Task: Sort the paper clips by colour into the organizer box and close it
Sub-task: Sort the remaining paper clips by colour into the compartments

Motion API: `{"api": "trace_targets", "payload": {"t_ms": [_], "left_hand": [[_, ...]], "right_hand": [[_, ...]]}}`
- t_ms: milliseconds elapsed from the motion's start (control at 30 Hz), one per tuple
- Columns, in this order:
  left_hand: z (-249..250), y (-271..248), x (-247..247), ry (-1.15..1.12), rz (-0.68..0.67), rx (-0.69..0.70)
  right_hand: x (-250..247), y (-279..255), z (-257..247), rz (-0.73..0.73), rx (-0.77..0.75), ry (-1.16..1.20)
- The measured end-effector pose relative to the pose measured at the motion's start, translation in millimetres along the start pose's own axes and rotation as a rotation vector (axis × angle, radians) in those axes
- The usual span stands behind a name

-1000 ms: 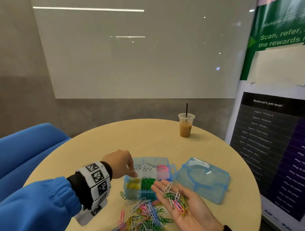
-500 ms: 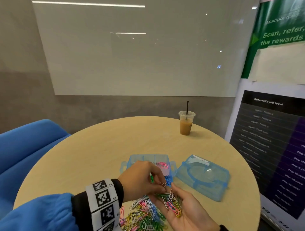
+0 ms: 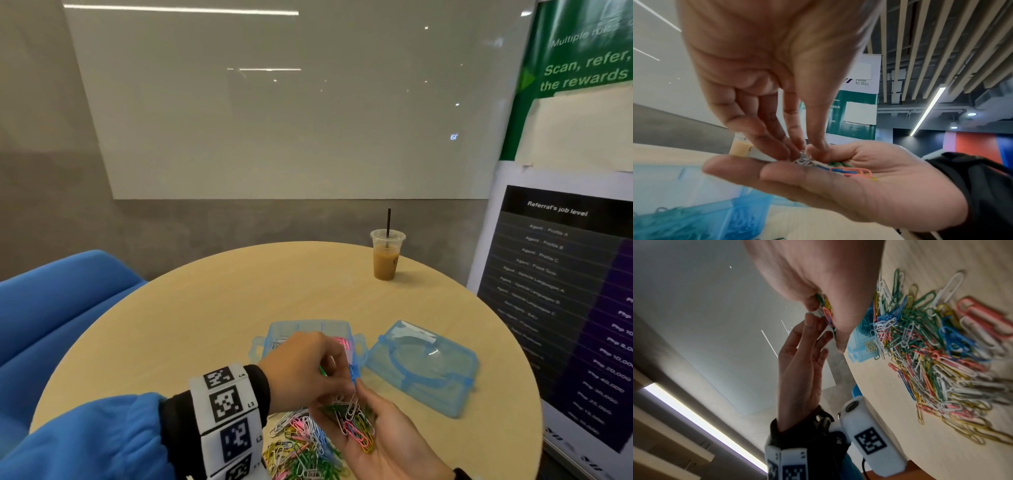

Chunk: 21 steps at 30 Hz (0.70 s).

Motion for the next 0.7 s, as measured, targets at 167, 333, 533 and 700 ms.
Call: {"api": "trace_targets", "payload": {"t_ms": [167, 333, 533, 700], "left_hand": [[3, 4, 4, 0.111, -0.006, -0.048], [3, 7, 8, 0.181, -0.072, -0.093], [3, 9, 5, 0.053, -0.138, -0.147], [-1, 12, -3, 0.01, -0.146, -0.162]], "right_hand": [[-1, 4, 3, -0.017, 0.051, 0.076], [3, 1, 6, -0.09, 0.057, 0.144], [6, -4, 5, -0.121, 0.042, 0.117], [12, -7, 4, -0.178, 0.045, 0.133]]}}
Point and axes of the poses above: each hand's wrist, its own y-axis towards the middle knuckle, its own x-axis out of the palm, z = x × y, the point moved 6 cm from there along y, towards the middle knuckle, and after that the axes turned 15 degrees about -y, right-handed, at the moved point
